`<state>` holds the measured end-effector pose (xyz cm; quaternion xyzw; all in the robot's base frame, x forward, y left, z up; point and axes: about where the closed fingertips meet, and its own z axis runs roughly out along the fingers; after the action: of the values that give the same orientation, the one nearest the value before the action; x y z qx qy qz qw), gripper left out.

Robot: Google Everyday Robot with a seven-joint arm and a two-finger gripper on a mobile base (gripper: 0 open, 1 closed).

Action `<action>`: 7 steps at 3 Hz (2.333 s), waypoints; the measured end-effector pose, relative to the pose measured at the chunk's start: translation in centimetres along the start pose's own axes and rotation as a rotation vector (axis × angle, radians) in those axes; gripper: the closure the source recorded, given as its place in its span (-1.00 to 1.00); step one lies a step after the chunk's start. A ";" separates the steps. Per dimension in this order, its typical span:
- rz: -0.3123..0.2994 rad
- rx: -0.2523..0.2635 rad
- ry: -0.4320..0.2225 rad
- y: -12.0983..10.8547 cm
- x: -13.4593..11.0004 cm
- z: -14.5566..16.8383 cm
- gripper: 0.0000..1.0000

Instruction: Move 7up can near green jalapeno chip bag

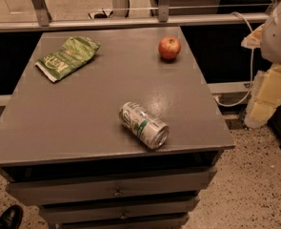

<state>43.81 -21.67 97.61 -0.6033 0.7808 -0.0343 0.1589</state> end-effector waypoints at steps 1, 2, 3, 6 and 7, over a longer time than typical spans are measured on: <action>0.000 0.000 0.000 0.0 0.0 0.0 -1.00; 0.028 -0.008 -0.012 0.9 -1.5 1.7 -1.00; 0.098 -0.034 -0.042 2.9 -4.6 5.2 -1.00; 0.237 -0.120 -0.162 6.8 -13.8 13.4 -0.96; 0.255 -0.108 -0.172 6.5 -15.1 15.3 -0.85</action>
Offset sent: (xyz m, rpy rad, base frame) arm 0.0023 0.0809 -0.0690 0.0886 0.0563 -0.0906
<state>45.55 -3.42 84.66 -0.5076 0.8353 0.0800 0.1954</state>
